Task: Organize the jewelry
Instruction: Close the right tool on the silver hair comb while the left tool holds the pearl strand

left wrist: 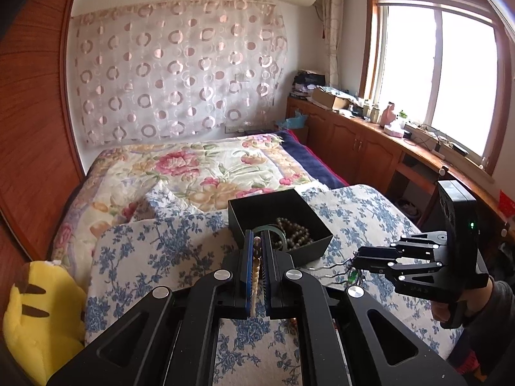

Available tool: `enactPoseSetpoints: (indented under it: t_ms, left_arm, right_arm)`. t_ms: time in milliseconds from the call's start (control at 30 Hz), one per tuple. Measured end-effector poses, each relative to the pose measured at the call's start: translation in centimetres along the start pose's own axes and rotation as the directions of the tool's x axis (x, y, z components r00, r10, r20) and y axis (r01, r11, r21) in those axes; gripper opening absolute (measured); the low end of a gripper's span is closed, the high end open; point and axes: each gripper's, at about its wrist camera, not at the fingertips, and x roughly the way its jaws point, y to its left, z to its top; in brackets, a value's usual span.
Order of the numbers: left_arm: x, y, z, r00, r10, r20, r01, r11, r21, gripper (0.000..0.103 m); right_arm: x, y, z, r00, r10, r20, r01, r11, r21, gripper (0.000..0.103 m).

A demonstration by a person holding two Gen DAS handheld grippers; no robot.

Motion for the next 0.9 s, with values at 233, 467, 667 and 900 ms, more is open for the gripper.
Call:
enactPoseSetpoints:
  t_ms: [233, 467, 667, 900]
  left_arm:
    - [0.8, -0.4, -0.8, 1.000, -0.015, -0.027, 0.015, 1.000, 0.003, 0.004]
    - [1.7, -0.7, -1.9, 0.999, -0.029, -0.044, 0.028, 1.000, -0.007, 0.004]
    - [2.1, -1.0, -2.8, 0.998, -0.039, -0.054, 0.039, 0.999, -0.005, 0.004]
    - [2.5, -1.0, -3.5, 0.997, -0.045, -0.065, 0.044, 0.999, -0.012, 0.004]
  right_arm:
    - [1.5, 0.0, -1.6, 0.996, -0.035, -0.081, 0.033, 0.999, -0.037, 0.021]
    - [1.9, 0.0, -2.0, 0.978, -0.105, -0.178, 0.081, 0.988, -0.133, 0.021]
    - [1.8, -1.6, -2.7, 0.969, -0.120, -0.217, 0.099, 0.989, -0.108, 0.022]
    - [0.0, -3.4, -3.5, 0.979, -0.140, -0.150, 0.138, 0.990, -0.028, 0.024]
